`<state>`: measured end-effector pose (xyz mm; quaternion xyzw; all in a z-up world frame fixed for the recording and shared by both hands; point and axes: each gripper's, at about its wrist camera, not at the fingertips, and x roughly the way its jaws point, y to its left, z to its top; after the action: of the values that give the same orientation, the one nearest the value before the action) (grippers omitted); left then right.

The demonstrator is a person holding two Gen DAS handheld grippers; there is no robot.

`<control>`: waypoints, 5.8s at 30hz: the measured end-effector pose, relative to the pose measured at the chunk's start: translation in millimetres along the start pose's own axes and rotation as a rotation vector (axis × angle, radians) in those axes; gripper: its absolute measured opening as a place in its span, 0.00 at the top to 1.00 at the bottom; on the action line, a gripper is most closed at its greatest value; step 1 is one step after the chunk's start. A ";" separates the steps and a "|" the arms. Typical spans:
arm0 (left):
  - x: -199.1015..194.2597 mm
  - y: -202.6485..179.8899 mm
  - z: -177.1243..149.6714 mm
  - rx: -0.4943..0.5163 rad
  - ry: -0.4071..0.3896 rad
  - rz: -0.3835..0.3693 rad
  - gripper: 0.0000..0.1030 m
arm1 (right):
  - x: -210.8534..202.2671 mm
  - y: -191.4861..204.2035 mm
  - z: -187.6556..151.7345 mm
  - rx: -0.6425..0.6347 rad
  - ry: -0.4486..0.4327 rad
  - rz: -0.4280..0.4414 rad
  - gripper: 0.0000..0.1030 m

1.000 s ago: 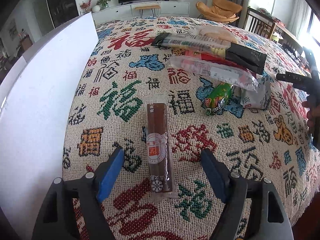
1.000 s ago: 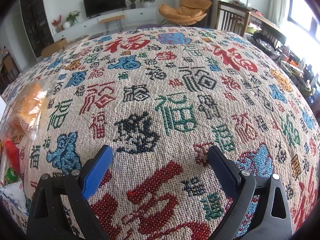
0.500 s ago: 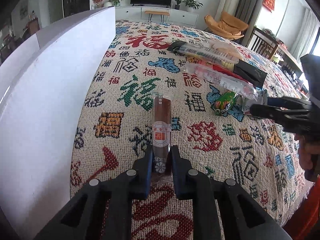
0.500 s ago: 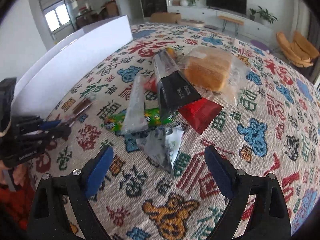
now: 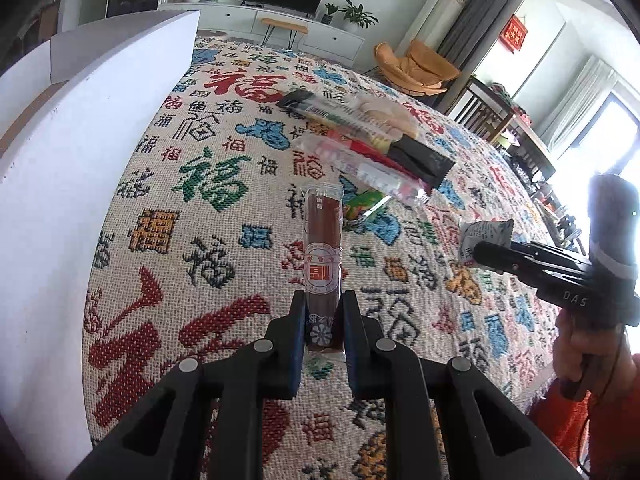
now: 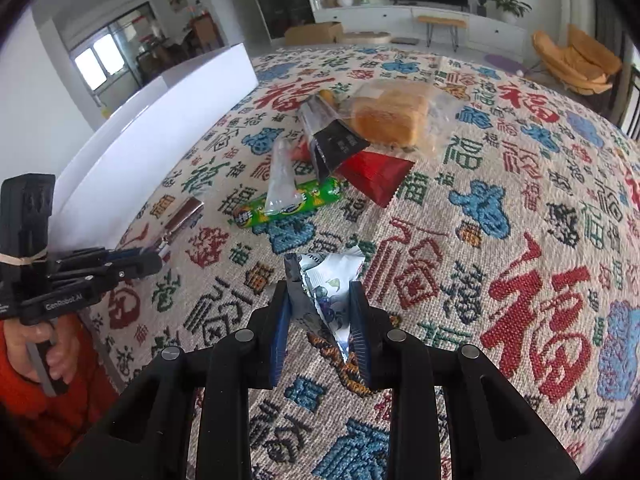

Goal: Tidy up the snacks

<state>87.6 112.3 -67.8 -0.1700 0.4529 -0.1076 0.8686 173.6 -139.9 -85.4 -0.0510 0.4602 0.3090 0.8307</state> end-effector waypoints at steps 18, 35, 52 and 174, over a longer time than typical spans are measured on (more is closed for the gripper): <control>-220.0 133.4 38.0 -0.252 -0.348 0.309 0.74 | -39.3 229.3 145.1 -0.193 -0.259 0.513 0.68; -127.3 4.6 32.0 0.002 -0.206 0.111 0.07 | 12.9 -5.6 18.6 0.079 -0.157 -0.367 0.28; 84.7 19.2 56.0 0.136 -0.029 0.349 0.07 | 9.8 -119.5 -10.0 0.341 -0.087 -0.540 0.18; 76.4 16.8 39.4 0.152 0.001 0.369 0.00 | 10.6 -126.4 -13.1 0.356 -0.088 -0.532 0.15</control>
<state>164.0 109.5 -110.8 -0.0179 0.4672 0.0196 0.8838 238.9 -241.4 -126.6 -0.0100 0.4412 -0.0027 0.8973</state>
